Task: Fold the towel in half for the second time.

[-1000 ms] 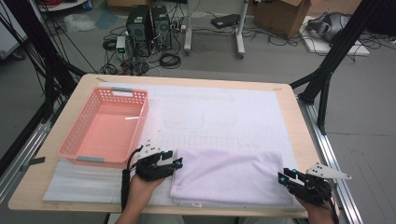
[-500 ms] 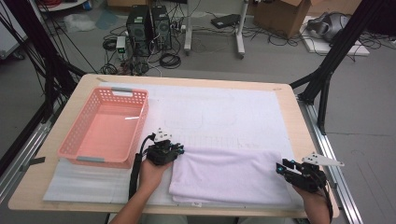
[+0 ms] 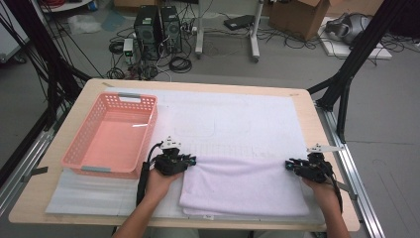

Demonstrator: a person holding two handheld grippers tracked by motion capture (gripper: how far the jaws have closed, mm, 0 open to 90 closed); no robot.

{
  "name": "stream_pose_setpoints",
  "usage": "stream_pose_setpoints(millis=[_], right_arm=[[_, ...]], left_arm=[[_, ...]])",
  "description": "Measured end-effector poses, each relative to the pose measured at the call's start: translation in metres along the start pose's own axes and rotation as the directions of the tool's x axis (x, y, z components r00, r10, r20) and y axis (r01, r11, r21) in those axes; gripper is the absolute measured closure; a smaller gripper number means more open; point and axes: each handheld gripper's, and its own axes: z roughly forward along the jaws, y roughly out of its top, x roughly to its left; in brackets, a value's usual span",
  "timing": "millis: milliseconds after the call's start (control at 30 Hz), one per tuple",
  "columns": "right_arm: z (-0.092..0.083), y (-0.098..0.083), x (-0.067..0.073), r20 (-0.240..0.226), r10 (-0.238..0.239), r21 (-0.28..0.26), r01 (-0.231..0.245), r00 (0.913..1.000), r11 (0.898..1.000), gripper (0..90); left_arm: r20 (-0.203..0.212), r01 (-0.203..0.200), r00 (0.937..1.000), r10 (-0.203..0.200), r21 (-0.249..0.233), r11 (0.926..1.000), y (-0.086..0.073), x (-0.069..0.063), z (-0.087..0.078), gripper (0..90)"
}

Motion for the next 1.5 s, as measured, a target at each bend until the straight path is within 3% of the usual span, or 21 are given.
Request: stream_pose_setpoints(millis=[67, 133, 233, 300, 367, 467, 533, 600, 633, 700, 767, 833, 967, 1067, 1233, 1300, 1400, 1500], right_arm=[[-0.003, 0.003, 0.0, 0.026, -0.011, -0.001, 0.011, 0.9996, 1.0, 80.3], [-0.008, 0.006, -0.002, 0.063, 0.007, -0.081, -0.002, 0.998, 0.997, 80.5], [-0.009, 0.013, -0.003, 0.118, 0.005, -0.149, 0.013, 0.993, 0.989, 80.3], [-0.005, 0.02, -0.002, 0.158, -0.012, -0.159, 0.038, 0.9874, 0.987, 80.2], [0.001, 0.028, -0.001, 0.188, -0.025, -0.159, 0.055, 0.9819, 0.986, 80.2], [0.008, 0.037, -0.001, 0.232, -0.01, -0.162, 0.048, 0.9727, 0.986, 80.2], [0.014, 0.041, -0.004, 0.239, 0.021, -0.156, 0.017, 0.9708, 0.988, 77.1], [0.017, 0.041, -0.004, 0.255, 0.037, -0.141, -0.001, 0.9662, 0.99, 63.5], [0.017, 0.04, -0.005, 0.247, 0.055, -0.136, -0.021, 0.9674, 0.99, 58.0], [0.012, 0.037, -0.005, 0.237, 0.066, -0.142, -0.033, 0.9693, 0.989, 52.8], [0.005, 0.033, -0.003, 0.215, 0.073, -0.159, -0.038, 0.9738, 0.986, 49.6], [-0.003, 0.027, 0.0, 0.19, 0.079, -0.168, -0.046, 0.9786, 0.985, 49.3], [-0.016, 0.013, 0.012, 0.126, 0.04, -0.165, -0.019, 0.9912, 0.986, 53.7], [-0.023, 0.0, 0.027, 0.052, -0.016, -0.134, 0.023, 0.9985, 0.991, 63.3], [-0.028, -0.02, 0.047, -0.032, -0.09, -0.057, 0.088, 0.9955, 0.994, 73.8], [-0.03, -0.027, 0.048, -0.046, -0.09, -0.035, 0.088, 0.9949, 0.995, 73.8], [-0.034, -0.042, 0.047, -0.044, -0.087, -0.015, 0.087, 0.9952, 0.996, 74.8], [-0.045, -0.051, 0.044, -0.005, -0.096, -0.002, 0.096, 0.9953, 0.995, 76.6]], left_arm=[[-0.021, 0.001, 0.9998, -0.002, -0.052, 0.9986, 0.003, -0.001, -0.002, 80.8], [-0.043, 0.005, 0.999, -0.01, -0.105, 0.9944, 0.006, -0.001, -0.004, 81.0], [-0.079, 0.019, 0.9964, -0.033, -0.165, 0.9862, 0.008, 0.002, 0.001, 81.0], [-0.101, 0.031, 0.9937, -0.049, -0.172, 0.9846, 0.007, 0.005, 0.007, 80.9], [-0.112, 0.07, 0.9896, -0.09, -0.17, 0.983, 0.011, 0.01, 0.012, 80.8], [-0.131, 0.051, 0.9885, -0.075, -0.176, 0.983, 0.019, 0.011, 0.016, 78.7], [-0.139, 0.052, 0.9874, -0.076, -0.167, 0.9845, 0.022, 0.01, 0.017, 69.1], [-0.125, 0.066, 0.9887, -0.083, -0.139, 0.9882, 0.021, 0.012, 0.014, 54.3], [-0.115, 0.072, 0.9896, -0.086, -0.118, 0.9903, 0.021, 0.011, 0.012, 49.4], [-0.101, 0.039, 0.9937, -0.048, -0.088, 0.9953, 0.02, 0.007, 0.007, 47.9], [-0.067, 0.005, 0.9977, -0.012, -0.109, 0.994, 0.016, -0.001, 0.001, 50.7], [-0.049, -0.026, 0.9986, 0.021, -0.091, 0.9955, 0.011, -0.008, -0.004, 55.9], [-0.001, -0.045, 0.999, 0.045, -0.051, 0.9976, -0.007, -0.019, -0.013, 63.6], [0.043, -0.061, 0.9972, 0.061, -0.003, 0.9981, -0.021, -0.026, -0.02, 65.9], [0.034, -0.084, 0.996, 0.083, 0.021, 0.9963, -0.034, -0.037, -0.032, 67.5], [0.035, -0.089, 0.9955, 0.088, 0.023, 0.9958, -0.038, -0.042, -0.035, 69.3], [0.016, -0.132, 0.9912, 0.132, 0.03, 0.9908, -0.046, -0.052, -0.042, 71.0], [0.006, -0.134, 0.991, 0.134, 0.029, 0.9905, -0.052, -0.056, -0.047, 72.1]])
